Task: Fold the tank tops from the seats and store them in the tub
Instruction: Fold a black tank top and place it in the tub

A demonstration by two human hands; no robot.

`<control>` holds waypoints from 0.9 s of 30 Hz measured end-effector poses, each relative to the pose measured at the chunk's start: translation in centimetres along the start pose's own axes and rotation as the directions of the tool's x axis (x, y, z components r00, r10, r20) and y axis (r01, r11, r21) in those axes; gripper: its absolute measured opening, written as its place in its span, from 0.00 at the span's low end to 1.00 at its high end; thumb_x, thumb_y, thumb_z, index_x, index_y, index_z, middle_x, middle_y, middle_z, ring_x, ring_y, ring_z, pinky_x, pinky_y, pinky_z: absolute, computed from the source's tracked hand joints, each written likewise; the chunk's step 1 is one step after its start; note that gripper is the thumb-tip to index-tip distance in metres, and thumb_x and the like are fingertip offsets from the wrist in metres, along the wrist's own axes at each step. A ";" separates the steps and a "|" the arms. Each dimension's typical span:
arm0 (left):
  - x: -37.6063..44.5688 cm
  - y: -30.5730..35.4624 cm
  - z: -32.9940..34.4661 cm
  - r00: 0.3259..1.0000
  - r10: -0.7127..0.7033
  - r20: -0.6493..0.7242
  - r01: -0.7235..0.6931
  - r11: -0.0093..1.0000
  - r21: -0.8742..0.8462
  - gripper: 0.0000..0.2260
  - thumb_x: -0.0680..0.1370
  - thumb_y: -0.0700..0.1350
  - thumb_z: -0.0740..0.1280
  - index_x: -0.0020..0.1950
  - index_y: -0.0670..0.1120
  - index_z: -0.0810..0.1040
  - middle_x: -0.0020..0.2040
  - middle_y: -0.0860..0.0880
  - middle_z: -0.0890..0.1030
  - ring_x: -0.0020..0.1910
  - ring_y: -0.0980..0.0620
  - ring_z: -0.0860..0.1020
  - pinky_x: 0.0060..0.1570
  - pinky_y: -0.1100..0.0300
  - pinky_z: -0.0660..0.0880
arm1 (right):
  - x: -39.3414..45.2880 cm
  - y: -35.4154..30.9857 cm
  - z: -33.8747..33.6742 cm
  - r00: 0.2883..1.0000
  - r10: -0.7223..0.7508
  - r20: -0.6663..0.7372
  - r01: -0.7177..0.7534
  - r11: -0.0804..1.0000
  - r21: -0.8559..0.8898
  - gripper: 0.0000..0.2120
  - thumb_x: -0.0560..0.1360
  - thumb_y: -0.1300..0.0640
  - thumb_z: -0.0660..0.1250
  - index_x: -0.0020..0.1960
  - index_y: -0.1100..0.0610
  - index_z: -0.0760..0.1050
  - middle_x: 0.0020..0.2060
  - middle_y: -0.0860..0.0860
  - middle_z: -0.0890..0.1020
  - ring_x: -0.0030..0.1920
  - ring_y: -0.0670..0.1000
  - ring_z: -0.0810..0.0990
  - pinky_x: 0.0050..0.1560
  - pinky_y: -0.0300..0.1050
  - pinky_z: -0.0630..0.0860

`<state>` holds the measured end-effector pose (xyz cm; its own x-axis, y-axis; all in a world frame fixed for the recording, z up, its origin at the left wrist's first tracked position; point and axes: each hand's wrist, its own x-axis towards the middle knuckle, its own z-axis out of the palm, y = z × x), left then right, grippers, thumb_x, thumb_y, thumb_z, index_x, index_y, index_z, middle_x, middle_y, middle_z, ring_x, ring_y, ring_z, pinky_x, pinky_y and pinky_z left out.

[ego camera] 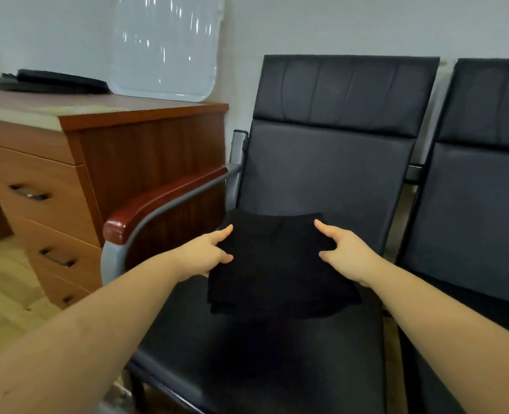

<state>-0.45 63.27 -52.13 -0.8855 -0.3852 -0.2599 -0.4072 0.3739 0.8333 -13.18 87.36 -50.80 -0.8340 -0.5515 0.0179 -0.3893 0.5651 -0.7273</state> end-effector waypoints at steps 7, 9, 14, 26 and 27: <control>6.6 3.9 -5.3 0.988 0.000 -0.156 0.013 0.997 0.082 0.32 0.80 0.41 0.65 0.76 0.64 0.56 0.63 0.51 0.74 0.36 0.53 0.73 0.34 0.61 0.72 | 10.1 -4.0 -1.9 0.999 -0.037 0.009 0.037 0.999 -0.016 0.32 0.78 0.66 0.62 0.76 0.43 0.57 0.71 0.49 0.68 0.32 0.46 0.74 0.36 0.40 0.75; 6.7 4.4 -6.3 0.981 -0.014 -0.196 0.031 0.996 0.086 0.32 0.80 0.41 0.65 0.76 0.64 0.55 0.63 0.51 0.73 0.35 0.55 0.73 0.33 0.63 0.72 | 11.6 -5.3 -2.0 0.999 -0.049 0.021 0.049 0.999 -0.018 0.32 0.78 0.66 0.61 0.76 0.43 0.57 0.70 0.50 0.69 0.35 0.48 0.77 0.36 0.39 0.75; 3.8 4.9 -8.9 0.973 -0.052 -0.225 0.066 0.996 0.053 0.32 0.80 0.40 0.64 0.77 0.62 0.55 0.70 0.50 0.69 0.42 0.55 0.77 0.35 0.63 0.76 | 12.3 -8.7 -1.1 0.989 -0.102 0.107 0.103 0.995 -0.005 0.32 0.78 0.66 0.62 0.76 0.44 0.58 0.68 0.47 0.72 0.43 0.47 0.80 0.39 0.36 0.77; -18.3 -3.1 -16.9 0.842 -0.150 -0.518 0.092 0.986 -0.136 0.30 0.80 0.36 0.63 0.77 0.58 0.57 0.64 0.53 0.71 0.53 0.53 0.74 0.38 0.62 0.74 | 3.1 -22.0 9.6 0.835 -0.479 0.272 0.479 0.875 0.071 0.32 0.78 0.67 0.62 0.77 0.47 0.59 0.71 0.48 0.69 0.50 0.48 0.76 0.44 0.38 0.77; -20.6 -3.7 -17.5 0.827 -0.166 -0.538 0.112 0.985 -0.132 0.30 0.80 0.37 0.63 0.77 0.58 0.57 0.63 0.53 0.71 0.52 0.54 0.73 0.37 0.63 0.73 | 1.7 -23.2 10.5 0.818 -0.500 0.284 0.498 0.863 0.084 0.32 0.78 0.67 0.63 0.77 0.48 0.59 0.72 0.48 0.68 0.51 0.47 0.75 0.40 0.33 0.74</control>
<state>23.19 55.04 -41.33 -0.5441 -0.8341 -0.0909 -0.4705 0.2137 0.8561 -1.47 66.88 -41.15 -0.3762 -0.9082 0.1834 -0.7188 0.1612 -0.6763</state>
